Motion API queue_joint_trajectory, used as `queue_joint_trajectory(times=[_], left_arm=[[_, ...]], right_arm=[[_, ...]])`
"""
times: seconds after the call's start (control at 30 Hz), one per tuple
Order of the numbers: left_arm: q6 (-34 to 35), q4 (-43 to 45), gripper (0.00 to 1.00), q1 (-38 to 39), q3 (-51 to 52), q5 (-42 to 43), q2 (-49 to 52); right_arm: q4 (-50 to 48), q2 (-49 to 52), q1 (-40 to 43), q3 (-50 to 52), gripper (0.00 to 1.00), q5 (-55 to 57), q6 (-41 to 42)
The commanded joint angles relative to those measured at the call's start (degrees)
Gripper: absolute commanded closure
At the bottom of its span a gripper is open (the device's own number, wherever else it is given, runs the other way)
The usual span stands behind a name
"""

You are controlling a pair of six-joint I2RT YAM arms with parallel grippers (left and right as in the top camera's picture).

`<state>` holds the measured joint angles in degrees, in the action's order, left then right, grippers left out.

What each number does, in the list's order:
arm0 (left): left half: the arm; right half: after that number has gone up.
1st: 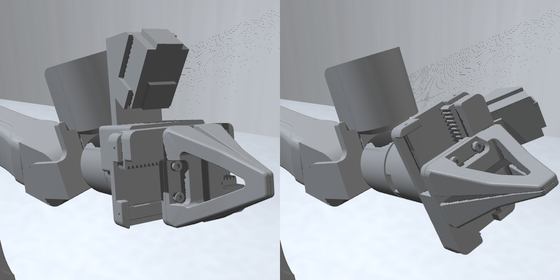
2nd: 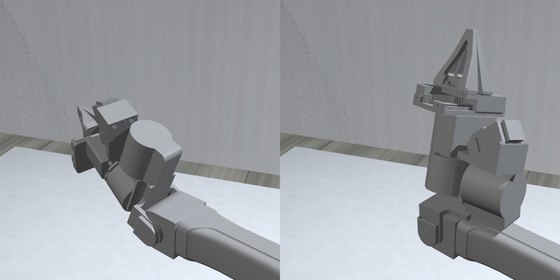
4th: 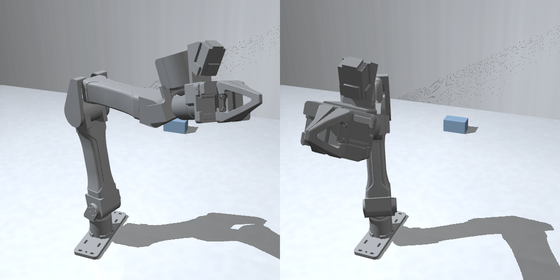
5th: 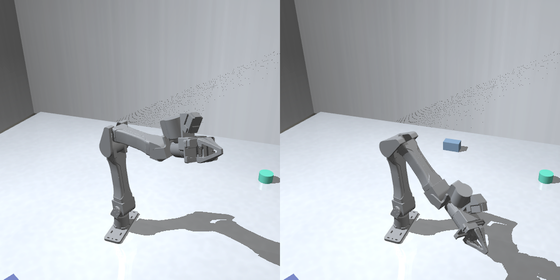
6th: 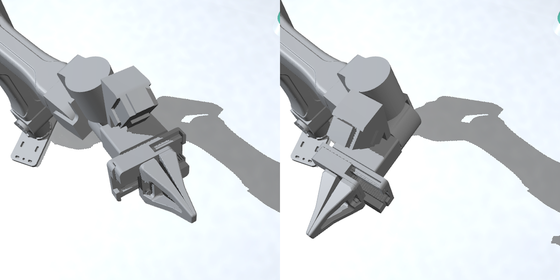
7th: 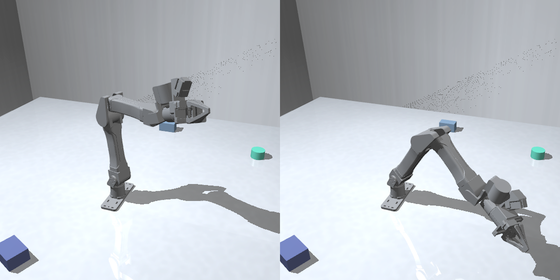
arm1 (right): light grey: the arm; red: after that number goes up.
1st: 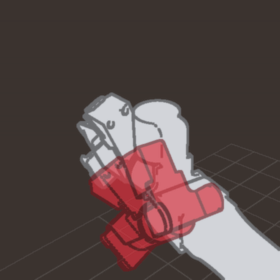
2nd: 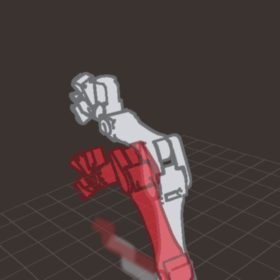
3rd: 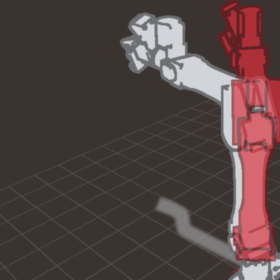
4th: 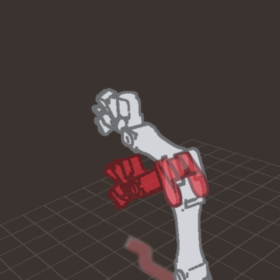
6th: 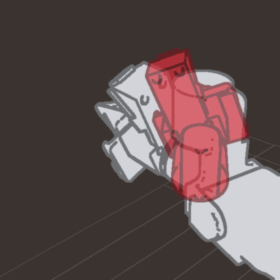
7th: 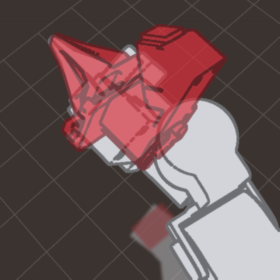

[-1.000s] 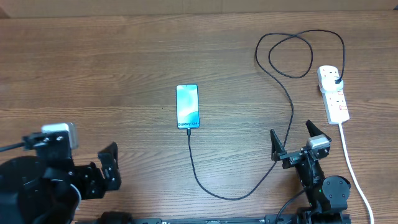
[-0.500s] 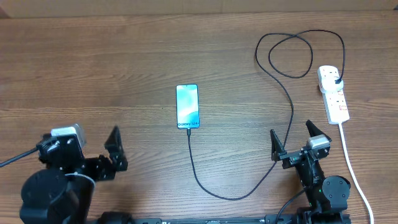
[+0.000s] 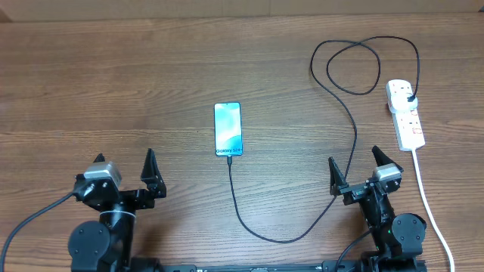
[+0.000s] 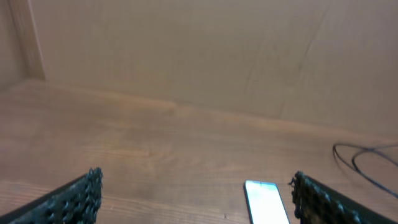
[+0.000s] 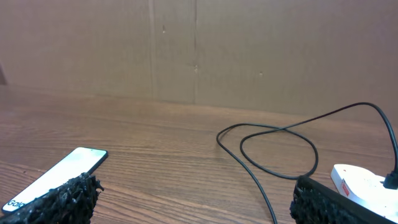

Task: Plug charger to phone and switch on socket

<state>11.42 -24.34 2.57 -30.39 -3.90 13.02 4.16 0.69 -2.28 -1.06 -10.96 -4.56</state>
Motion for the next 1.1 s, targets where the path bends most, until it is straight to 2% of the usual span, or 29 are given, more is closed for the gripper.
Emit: queue_joint_trajectory(times=[0.0,0.13,0.37,0.7,1.07], left_arm=[[-0.7,5.7,0.00,-0.4,5.1,-0.1,-3.1],[-0.7,11.6,0.00,-0.4,9.6,-0.1,-5.2],[-0.7,16.7,0.00,-0.4,15.1,-1.4,-9.6],[-0.7,23.1,0.00,-0.4,19.3,-3.0,-10.2],[0.7,36.0,0.00,-0.5,29.8,-4.0,-12.8]], right_arm=[[-0.2,-0.5,-0.3,0.6,0.00,0.4,-0.4],[-0.2,-0.5,-0.3,0.6,0.00,0.4,-0.4],[-0.2,-0.5,-0.3,0.6,0.00,0.4,-0.4],[-0.2,-0.5,-0.3,0.6,0.00,0.4,-0.4],[-0.2,-0.5,-0.3,0.6,0.00,0.4,-0.4]])
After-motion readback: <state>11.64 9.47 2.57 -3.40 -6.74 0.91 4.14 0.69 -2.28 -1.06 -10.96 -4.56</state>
